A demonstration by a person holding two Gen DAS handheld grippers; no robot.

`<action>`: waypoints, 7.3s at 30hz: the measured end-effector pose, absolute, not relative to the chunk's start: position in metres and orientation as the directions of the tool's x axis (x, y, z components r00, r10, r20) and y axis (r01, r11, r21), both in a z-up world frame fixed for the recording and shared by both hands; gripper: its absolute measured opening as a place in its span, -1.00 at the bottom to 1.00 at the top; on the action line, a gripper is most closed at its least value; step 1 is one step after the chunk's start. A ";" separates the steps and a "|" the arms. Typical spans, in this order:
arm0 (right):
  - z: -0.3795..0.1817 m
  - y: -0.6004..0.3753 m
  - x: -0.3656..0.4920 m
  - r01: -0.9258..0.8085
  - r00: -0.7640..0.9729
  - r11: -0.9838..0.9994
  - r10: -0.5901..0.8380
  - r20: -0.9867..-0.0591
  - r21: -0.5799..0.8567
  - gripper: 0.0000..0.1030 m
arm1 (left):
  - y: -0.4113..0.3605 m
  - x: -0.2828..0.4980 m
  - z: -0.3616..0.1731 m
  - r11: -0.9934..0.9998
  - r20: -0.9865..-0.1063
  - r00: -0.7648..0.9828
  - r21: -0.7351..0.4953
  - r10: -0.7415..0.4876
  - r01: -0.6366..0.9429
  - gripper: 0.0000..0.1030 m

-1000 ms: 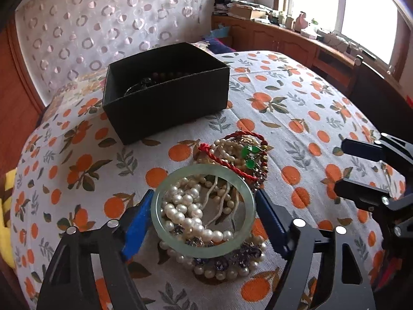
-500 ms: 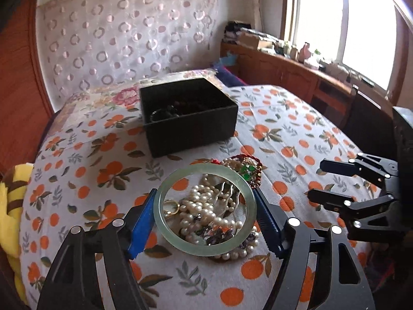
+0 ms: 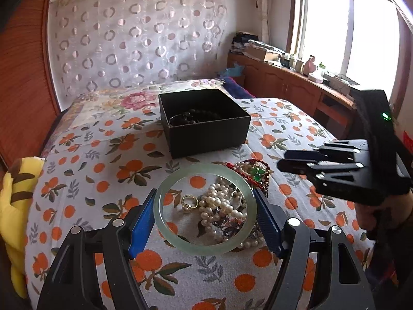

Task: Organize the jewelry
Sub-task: 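Grasp the red beaded necklace with the right tool and lift it, then drop the red necklace into the box with the right tool while the left tool holds the jade bangle, then lower the jade bangle into the black box and open the left tool, then move both tools back toward the pearl strands and hair comb, then grasp the pearl necklace with the left tool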

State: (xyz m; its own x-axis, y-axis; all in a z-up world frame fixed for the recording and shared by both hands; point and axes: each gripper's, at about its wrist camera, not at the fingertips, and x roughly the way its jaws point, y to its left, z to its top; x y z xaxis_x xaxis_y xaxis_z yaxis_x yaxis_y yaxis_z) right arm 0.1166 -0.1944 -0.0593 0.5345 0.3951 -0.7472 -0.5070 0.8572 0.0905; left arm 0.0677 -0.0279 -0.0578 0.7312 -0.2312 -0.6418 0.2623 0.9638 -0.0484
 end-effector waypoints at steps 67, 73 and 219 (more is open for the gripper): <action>0.043 -0.182 0.152 -0.572 0.622 0.813 0.517 -0.588 0.109 -0.92 | -0.017 0.097 -0.034 0.975 -0.595 0.782 -0.016 -0.188 0.223 0.33; 0.033 -0.177 0.186 -0.550 0.621 0.825 0.508 -0.597 0.129 -0.92 | -0.018 0.118 -0.029 0.976 -0.592 0.786 -0.002 -0.178 0.219 0.33; -0.063 -0.198 0.044 -0.488 0.596 0.869 0.399 -0.697 0.080 -0.50 | -0.030 0.085 -0.075 0.968 -0.730 0.662 -0.003 -0.173 0.249 -0.88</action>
